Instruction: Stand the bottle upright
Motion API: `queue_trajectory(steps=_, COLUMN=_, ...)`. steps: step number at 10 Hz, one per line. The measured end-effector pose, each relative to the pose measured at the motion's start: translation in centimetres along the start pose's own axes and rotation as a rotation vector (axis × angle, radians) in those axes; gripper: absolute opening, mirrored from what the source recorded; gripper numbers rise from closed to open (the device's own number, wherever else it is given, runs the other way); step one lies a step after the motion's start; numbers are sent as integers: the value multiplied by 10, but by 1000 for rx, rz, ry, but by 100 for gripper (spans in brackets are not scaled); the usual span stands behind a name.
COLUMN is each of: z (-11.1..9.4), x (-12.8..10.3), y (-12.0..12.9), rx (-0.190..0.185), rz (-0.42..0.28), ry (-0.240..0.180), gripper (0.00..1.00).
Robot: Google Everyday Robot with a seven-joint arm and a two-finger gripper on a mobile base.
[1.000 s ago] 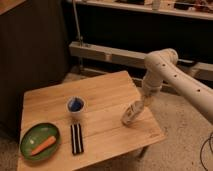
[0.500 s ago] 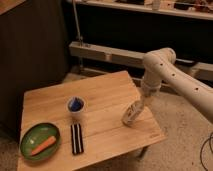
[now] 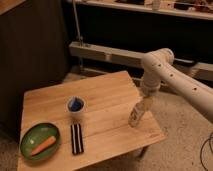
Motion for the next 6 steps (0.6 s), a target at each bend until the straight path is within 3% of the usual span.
queue_trajectory(steps=3, z=1, x=1, y=-1, rx=19, rz=17, ry=28, gripper=80)
queue_trajectory(steps=4, z=-1, x=0, y=-1, rx=29, rz=50, ry=86, gripper=80)
queue_trajectory(steps=6, z=-6, x=-7, y=-1, rx=43, rz=129, ry=257, gripper=80)
